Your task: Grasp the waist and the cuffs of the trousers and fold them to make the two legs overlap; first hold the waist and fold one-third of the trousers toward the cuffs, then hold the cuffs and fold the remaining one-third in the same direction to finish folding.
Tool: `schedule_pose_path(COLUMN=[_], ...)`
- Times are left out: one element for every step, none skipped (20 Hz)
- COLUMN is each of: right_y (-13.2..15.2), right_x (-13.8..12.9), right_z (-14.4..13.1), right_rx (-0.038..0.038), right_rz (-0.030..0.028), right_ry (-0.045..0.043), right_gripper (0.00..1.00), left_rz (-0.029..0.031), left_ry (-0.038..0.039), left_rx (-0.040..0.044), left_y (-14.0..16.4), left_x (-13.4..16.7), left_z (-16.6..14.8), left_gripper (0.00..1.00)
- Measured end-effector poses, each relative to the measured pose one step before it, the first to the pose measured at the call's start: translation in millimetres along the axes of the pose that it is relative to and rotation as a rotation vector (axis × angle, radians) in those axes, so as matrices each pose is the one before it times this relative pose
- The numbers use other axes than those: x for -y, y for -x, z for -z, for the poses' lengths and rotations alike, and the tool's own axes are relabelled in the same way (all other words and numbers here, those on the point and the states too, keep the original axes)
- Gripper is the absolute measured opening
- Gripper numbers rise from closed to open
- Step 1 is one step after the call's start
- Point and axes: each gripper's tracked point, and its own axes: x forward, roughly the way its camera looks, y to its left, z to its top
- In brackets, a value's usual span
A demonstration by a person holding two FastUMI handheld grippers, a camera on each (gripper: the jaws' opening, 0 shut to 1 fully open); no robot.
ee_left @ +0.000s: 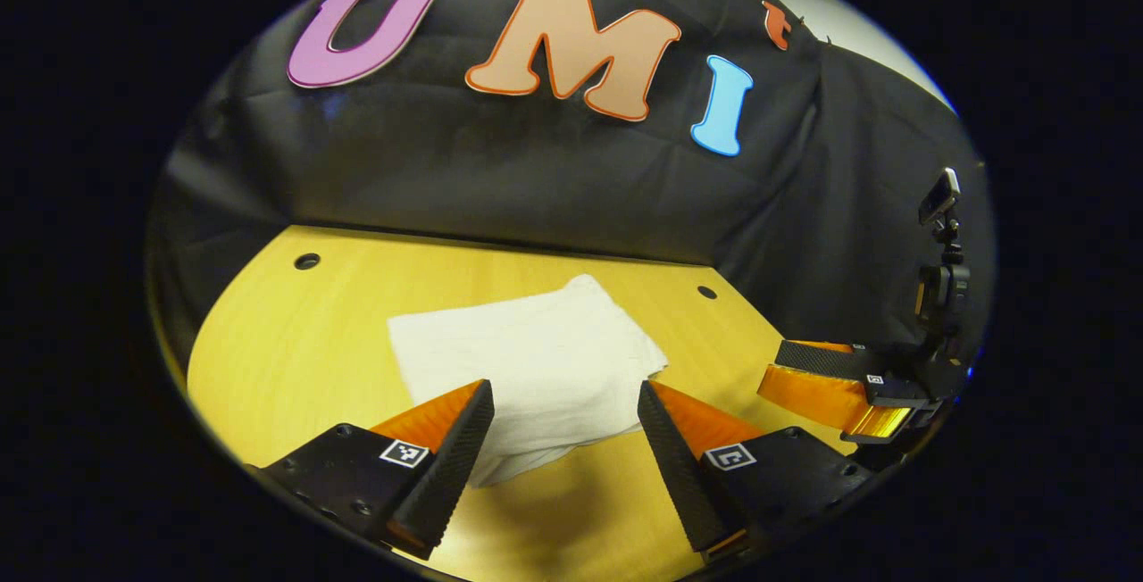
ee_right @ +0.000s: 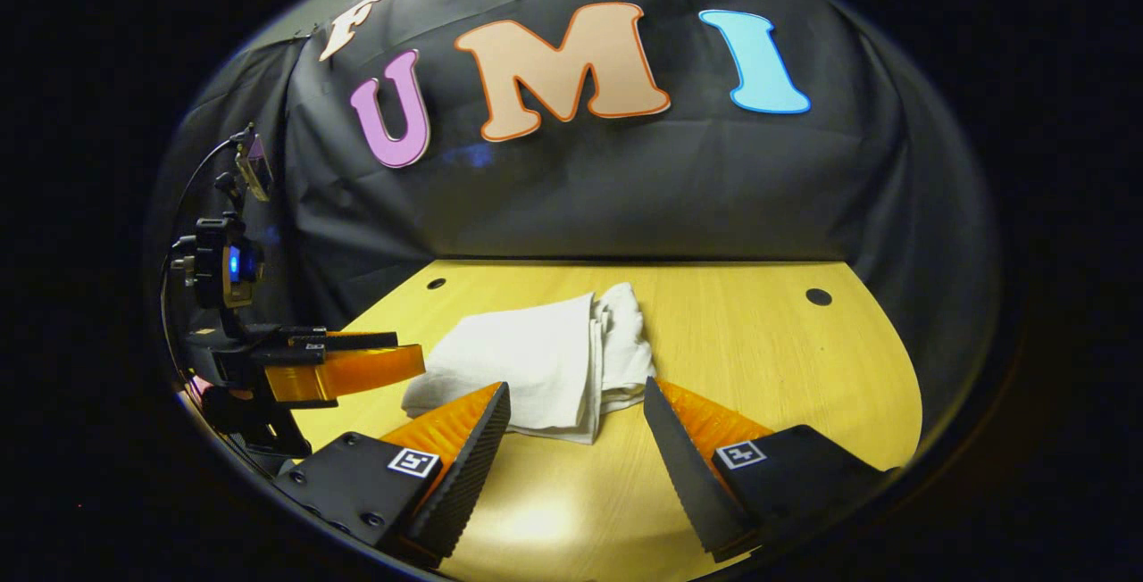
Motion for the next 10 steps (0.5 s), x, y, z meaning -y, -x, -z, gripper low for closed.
schedule_pose_path(right_y=[2.48,2.32,3.55,4.08,4.95,3.84,3.63,3.96,4.86,4.5], right_x=[-4.05,-5.32,-5.43,-5.04,-3.86,-2.59,-2.36,-2.16,-2.75,-2.97], right_z=[-0.21,-0.19,-0.04,0.56,1.42,1.21,0.63,0.73,-0.85,-1.36], right_rx=[0.0056,0.00512,0.00507,0.00417,0.00345,0.00121,0.00144,0.00376,0.00736,0.00825], right_rz=[-0.01376,-0.01524,-0.01418,-0.01106,-0.00755,-0.00227,0.00098,0.00414,0.00791,0.00893], right_ry=[0.00439,0.00219,0.00271,0.00369,0.00458,0.00506,0.00285,-0.00017,-0.00343,-0.00716], right_gripper=[0.96,0.96,0.96,0.96,0.96,0.97,0.97,0.97,0.97,0.97], left_rz=[-0.01293,-0.0148,-0.01457,-0.01441,-0.00948,-0.01007,-0.00584,-0.0037,-0.00738,-0.00727], left_ry=[0.00955,0.01244,0.01247,0.01121,0.00842,0.00293,-0.00042,-0.00571,-0.01147,-0.01556], left_rx=[0.00579,0.00559,0.00694,0.00813,0.00618,0.01285,0.01223,0.00871,0.00476,-0.00101], left_y=[4.37,2.87,-0.36,1.4,2.72,0.93,-0.44,0.49,0.64,1.23], left_x=[-1.66,-1.21,-1.64,-2.08,-1.67,-2.29,-1.21,-1.71,-2.14,-4.35], left_z=[0.15,0.28,1.06,-0.42,0.76,-2.61,-1.8,-1.52,0.37,0.7], left_gripper=[0.95,0.96,0.96,0.96,0.96,0.96,0.96,0.96,0.95,0.96])
